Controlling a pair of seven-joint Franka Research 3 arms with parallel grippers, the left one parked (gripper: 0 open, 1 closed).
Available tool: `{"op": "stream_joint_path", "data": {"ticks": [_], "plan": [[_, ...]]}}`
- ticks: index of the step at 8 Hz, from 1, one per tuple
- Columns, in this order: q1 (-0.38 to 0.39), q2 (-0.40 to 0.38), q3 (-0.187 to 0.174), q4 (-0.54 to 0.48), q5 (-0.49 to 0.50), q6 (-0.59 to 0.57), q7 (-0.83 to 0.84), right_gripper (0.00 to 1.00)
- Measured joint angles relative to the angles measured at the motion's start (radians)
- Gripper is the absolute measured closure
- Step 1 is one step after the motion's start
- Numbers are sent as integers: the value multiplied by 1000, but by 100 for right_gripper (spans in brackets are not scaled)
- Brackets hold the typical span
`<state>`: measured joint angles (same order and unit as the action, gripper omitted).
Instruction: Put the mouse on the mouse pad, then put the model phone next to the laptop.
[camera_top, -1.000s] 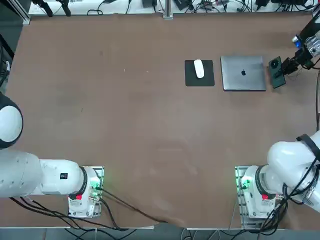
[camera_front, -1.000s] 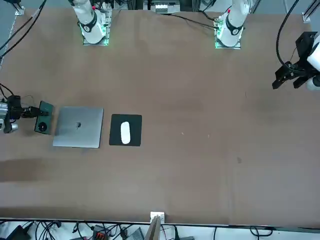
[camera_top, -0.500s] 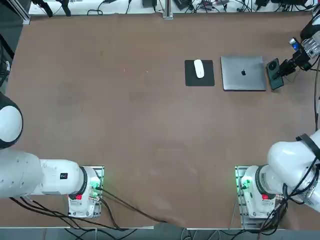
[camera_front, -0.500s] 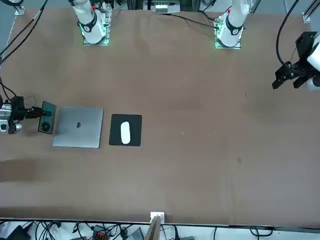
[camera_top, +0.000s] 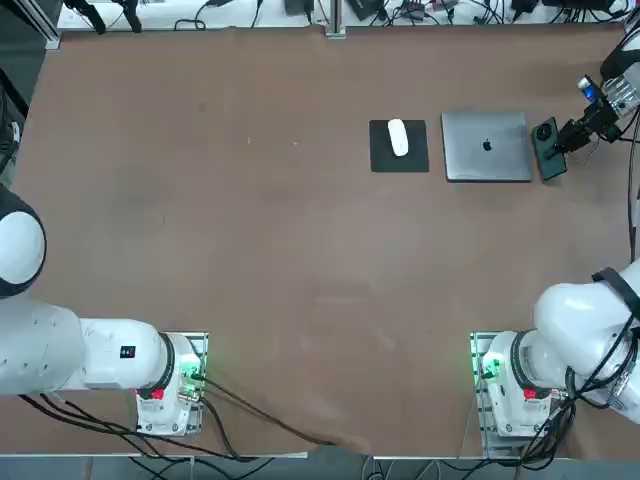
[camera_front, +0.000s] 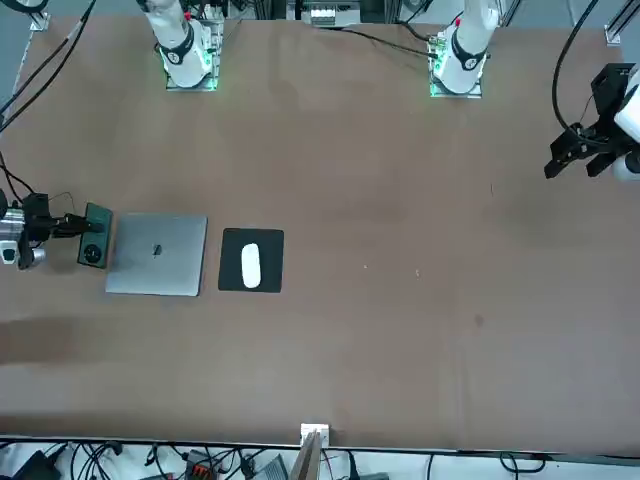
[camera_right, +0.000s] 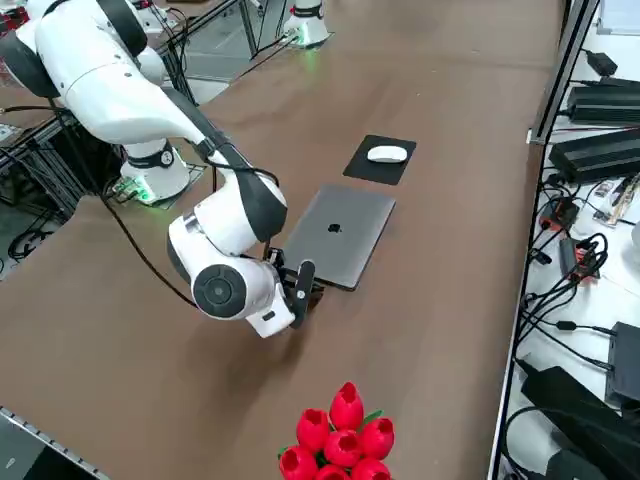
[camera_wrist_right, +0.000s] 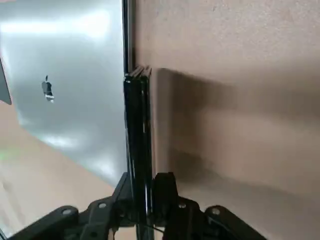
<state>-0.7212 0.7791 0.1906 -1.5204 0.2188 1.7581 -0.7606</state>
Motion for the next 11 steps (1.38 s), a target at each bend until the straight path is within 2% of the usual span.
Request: {"op": "stream_joint_path", "data": {"ticks": [2,3,7,9,11], "plan": [[-1,5,-3,0,0,2,0,82],[-2,8,-6,1,0,2,0,70],[-44,7,-14,22,-8,4,-3,1],[-83,-28,-15,54,-72,3,-3,0],[-90,-91,-9,98,-119,-4,-1,0]]}}
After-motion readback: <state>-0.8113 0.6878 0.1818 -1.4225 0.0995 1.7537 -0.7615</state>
